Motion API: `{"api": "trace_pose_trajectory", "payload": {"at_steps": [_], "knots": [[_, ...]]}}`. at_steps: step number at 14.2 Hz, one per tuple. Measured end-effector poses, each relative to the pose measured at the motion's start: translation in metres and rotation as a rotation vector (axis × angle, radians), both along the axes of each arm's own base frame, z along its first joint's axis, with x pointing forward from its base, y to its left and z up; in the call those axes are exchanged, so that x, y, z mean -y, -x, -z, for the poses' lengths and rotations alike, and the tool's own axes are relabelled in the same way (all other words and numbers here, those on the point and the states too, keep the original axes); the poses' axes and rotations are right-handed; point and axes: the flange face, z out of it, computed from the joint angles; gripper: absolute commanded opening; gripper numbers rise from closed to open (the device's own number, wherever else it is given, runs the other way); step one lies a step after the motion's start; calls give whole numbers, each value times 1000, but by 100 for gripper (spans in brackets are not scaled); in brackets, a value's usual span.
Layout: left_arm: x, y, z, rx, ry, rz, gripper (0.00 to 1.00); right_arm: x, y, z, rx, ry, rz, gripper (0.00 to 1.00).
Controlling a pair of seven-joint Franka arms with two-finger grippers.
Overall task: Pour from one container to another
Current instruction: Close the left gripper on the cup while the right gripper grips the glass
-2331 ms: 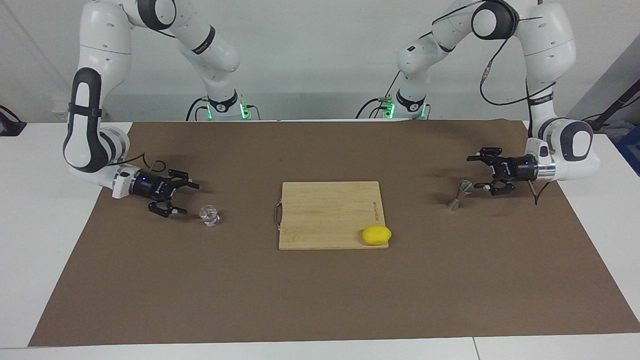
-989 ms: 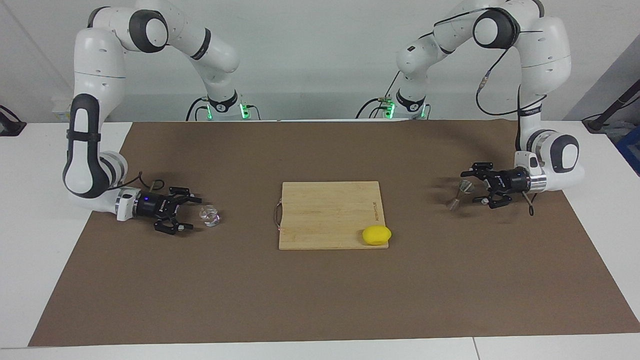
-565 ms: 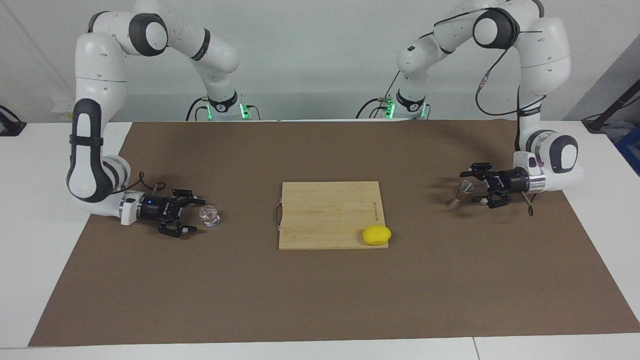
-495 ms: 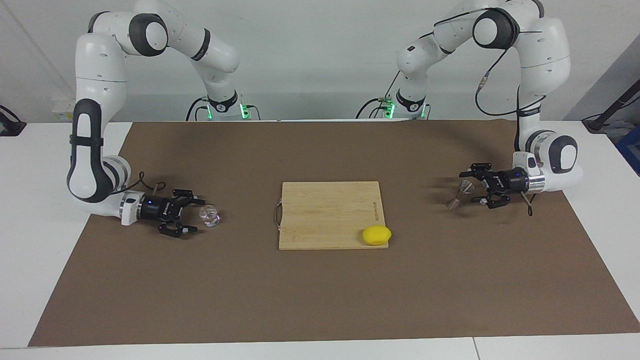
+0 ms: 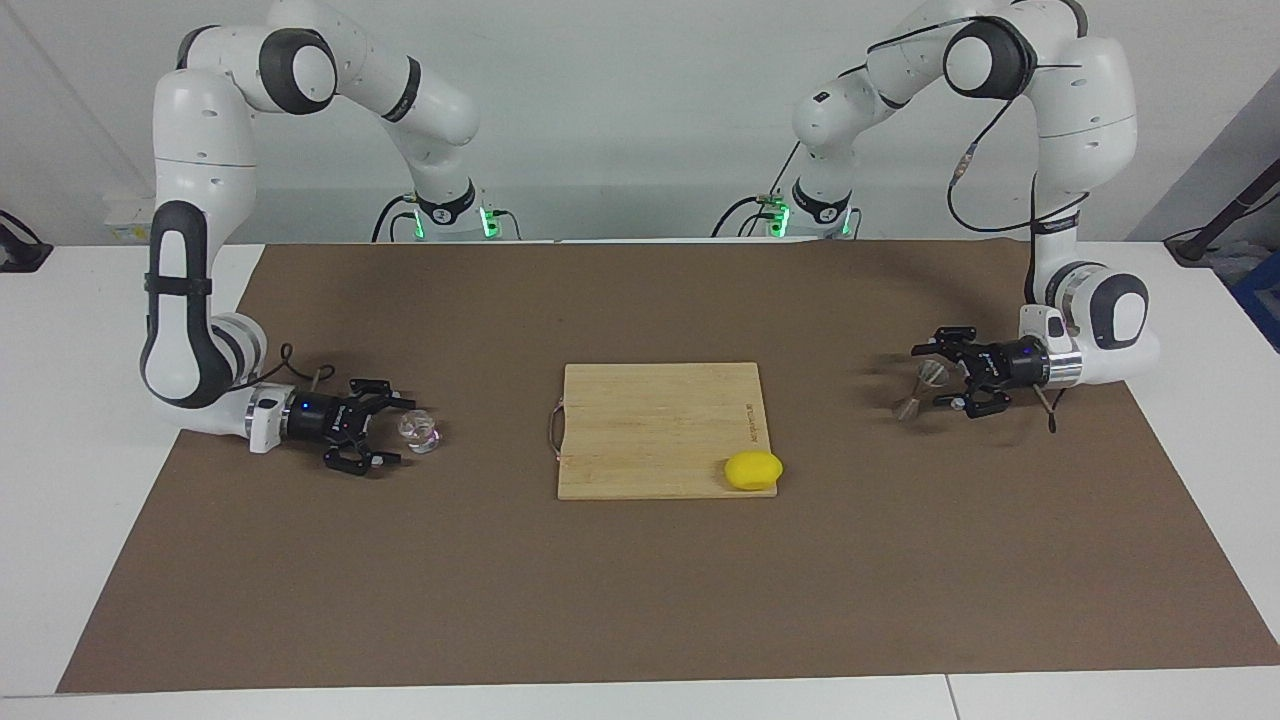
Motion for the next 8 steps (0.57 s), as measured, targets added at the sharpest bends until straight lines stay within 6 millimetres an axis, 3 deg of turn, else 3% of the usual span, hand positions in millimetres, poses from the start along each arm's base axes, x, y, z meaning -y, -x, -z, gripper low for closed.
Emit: {"api": "trace_pose_trajectory", "payload": {"at_steps": [8], "knots": [[-1, 2, 2, -2, -2, 4, 95, -17, -7, -1, 6, -10, -1, 100]]}}
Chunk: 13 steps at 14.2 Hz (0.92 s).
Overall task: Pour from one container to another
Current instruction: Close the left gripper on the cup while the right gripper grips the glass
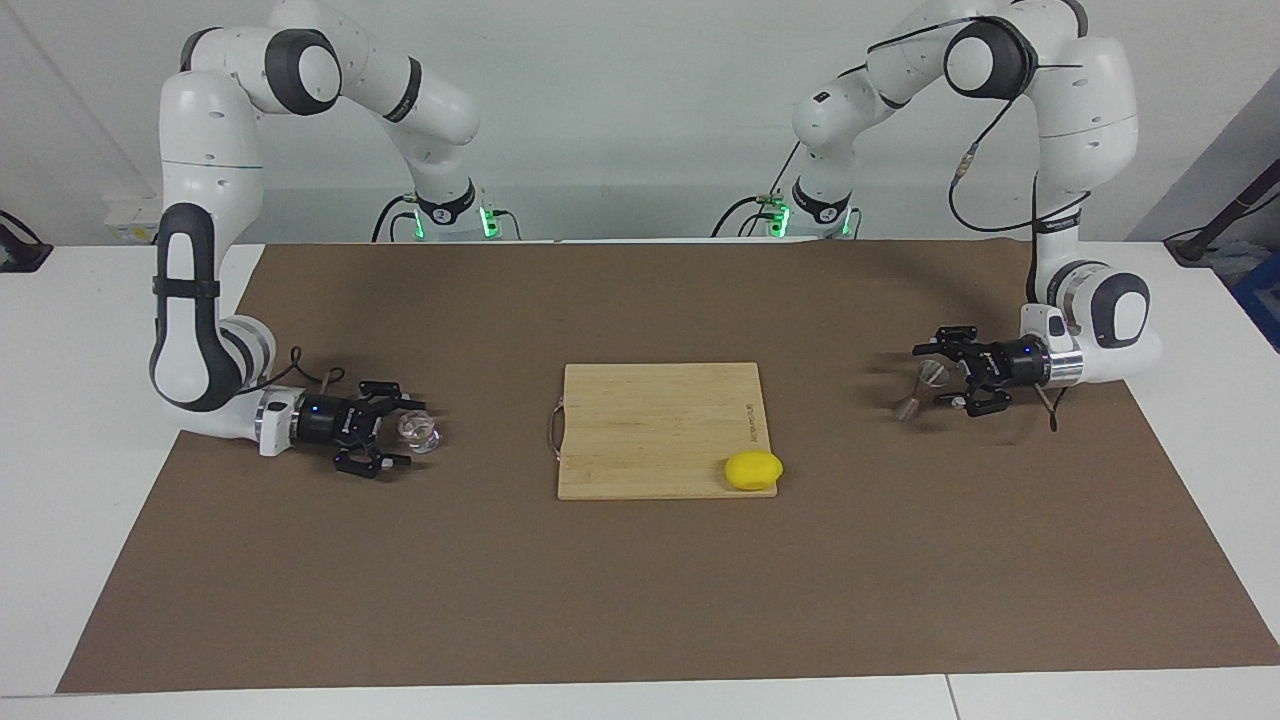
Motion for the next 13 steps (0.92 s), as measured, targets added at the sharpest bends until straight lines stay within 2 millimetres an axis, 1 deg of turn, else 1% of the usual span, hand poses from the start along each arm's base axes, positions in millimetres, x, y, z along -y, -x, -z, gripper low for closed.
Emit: {"api": "trace_pose_trajectory", "payload": {"at_steps": [8, 13], "knots": [[3, 2, 1, -3, 8, 6, 99, 0, -1, 4, -3, 13, 9, 100], [4, 3, 0, -2, 22, 16, 100, -12, -4, 4, -3, 1, 5, 100]]}}
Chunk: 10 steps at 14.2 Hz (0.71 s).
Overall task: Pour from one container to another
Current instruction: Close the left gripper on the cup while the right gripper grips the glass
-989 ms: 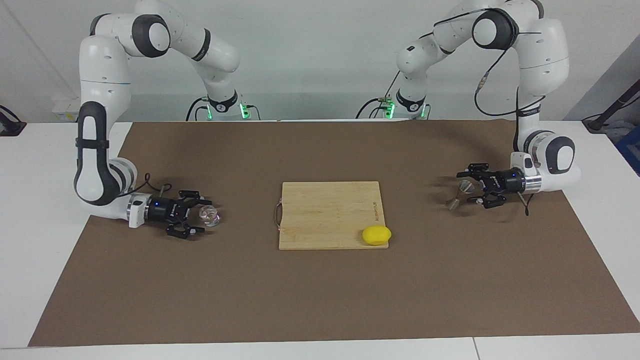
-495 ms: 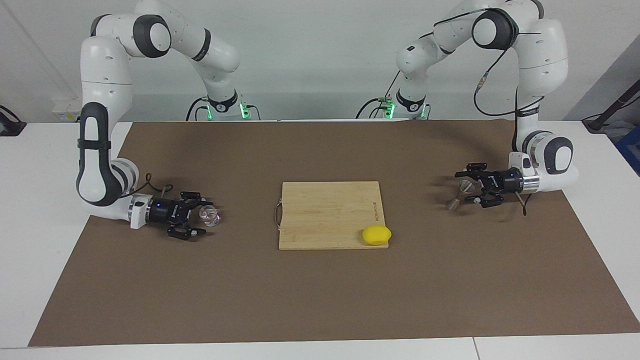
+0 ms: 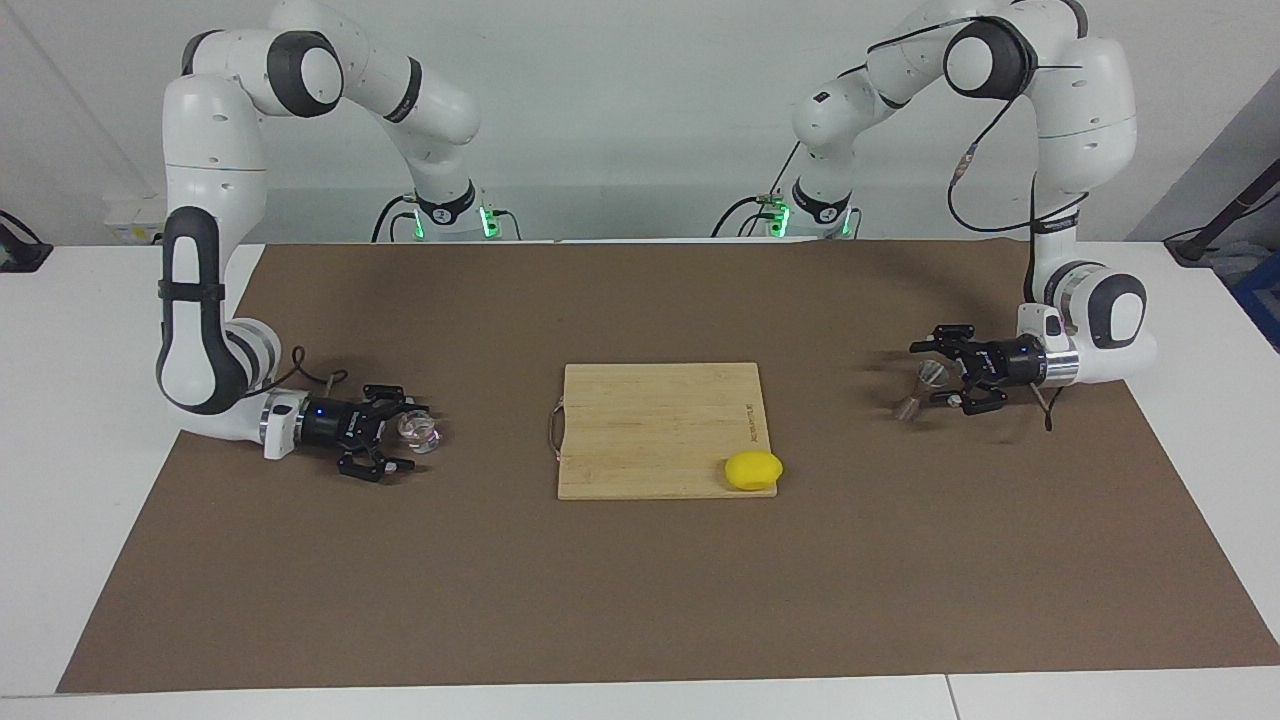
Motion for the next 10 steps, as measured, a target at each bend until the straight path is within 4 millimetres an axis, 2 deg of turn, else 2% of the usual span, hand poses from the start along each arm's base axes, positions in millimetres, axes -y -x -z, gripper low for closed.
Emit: {"api": "trace_pose_trajectory", "payload": {"at_steps": [4, 10], "knots": [[0, 1, -1, 0, 6, 4, 97, -3, -1, -1, 2, 0, -3, 96], [0, 1, -1, 1, 11, 7, 81, -3, -2, -2, 4, 1, -2, 94]]}}
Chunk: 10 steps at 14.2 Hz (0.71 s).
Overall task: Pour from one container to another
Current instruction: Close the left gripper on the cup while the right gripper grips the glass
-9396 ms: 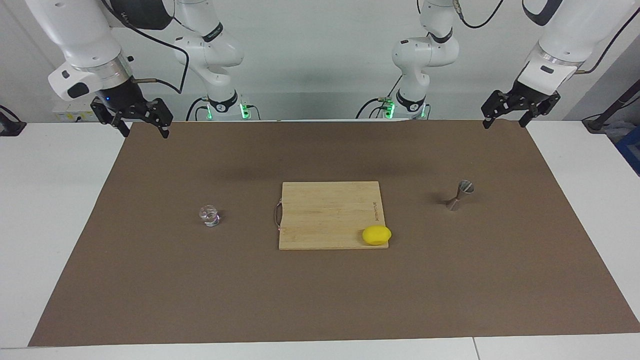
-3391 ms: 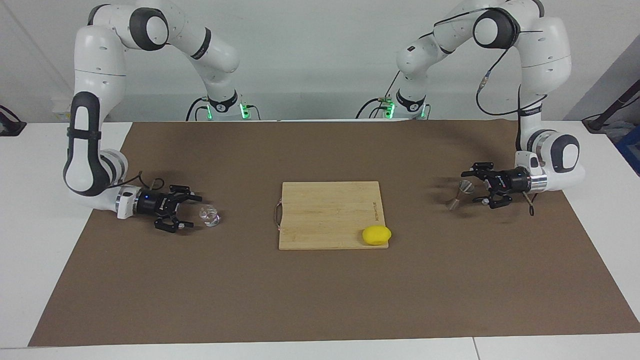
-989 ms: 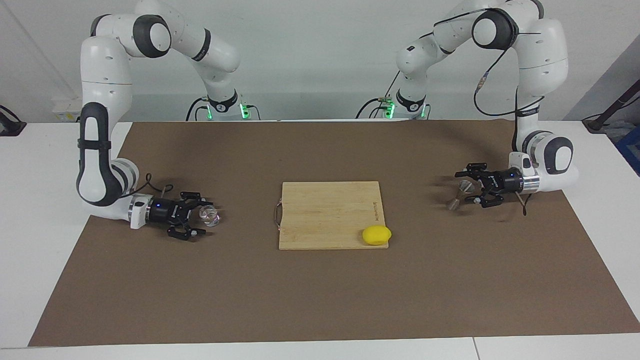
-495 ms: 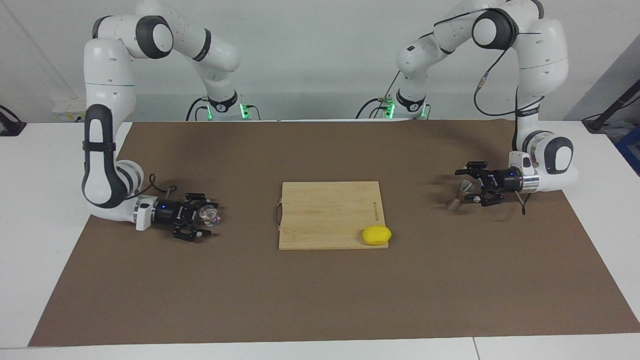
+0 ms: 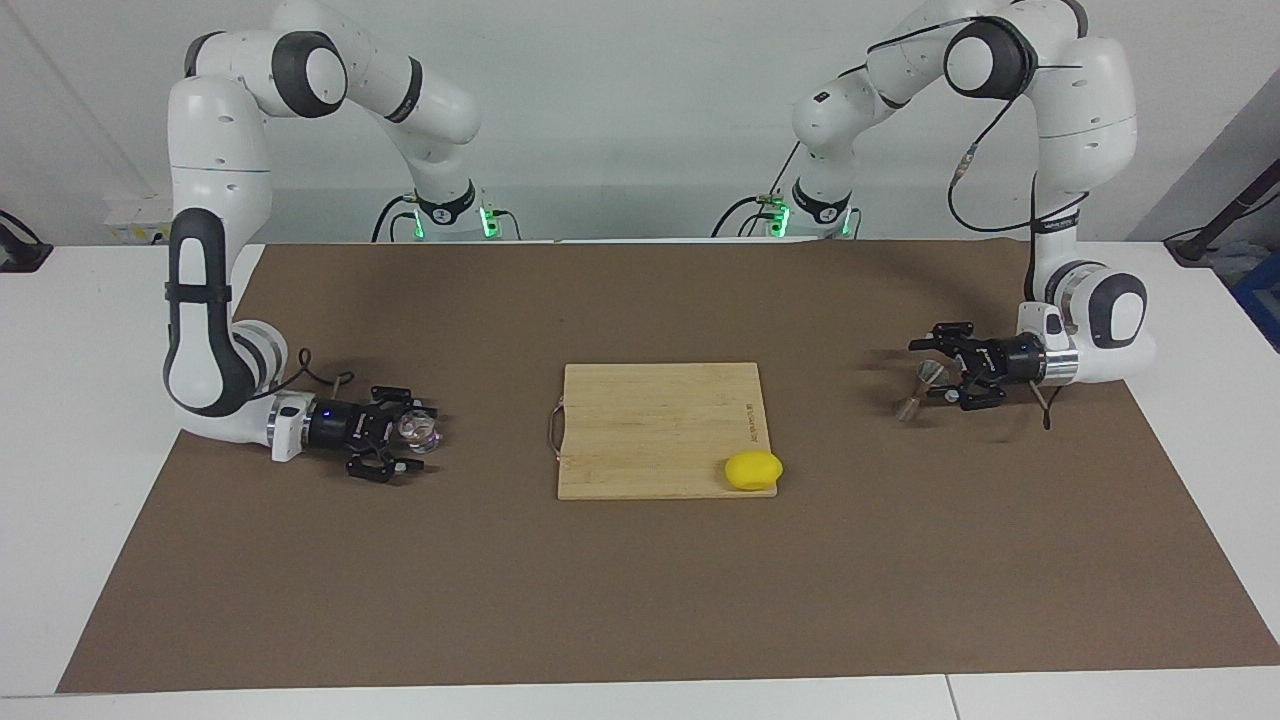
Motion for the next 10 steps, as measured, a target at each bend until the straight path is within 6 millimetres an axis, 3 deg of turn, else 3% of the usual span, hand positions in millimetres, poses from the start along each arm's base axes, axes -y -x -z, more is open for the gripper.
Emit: {"api": "trace_pose_trajectory", "payload": {"at_steps": [6, 10], "knots": [[0, 0, 0, 0, 1, 0, 67, 3, 0, 0, 1, 1, 4, 87], [-1, 0, 0, 1, 0, -1, 56, 4, 0, -1, 1, 2, 7, 76]]}}
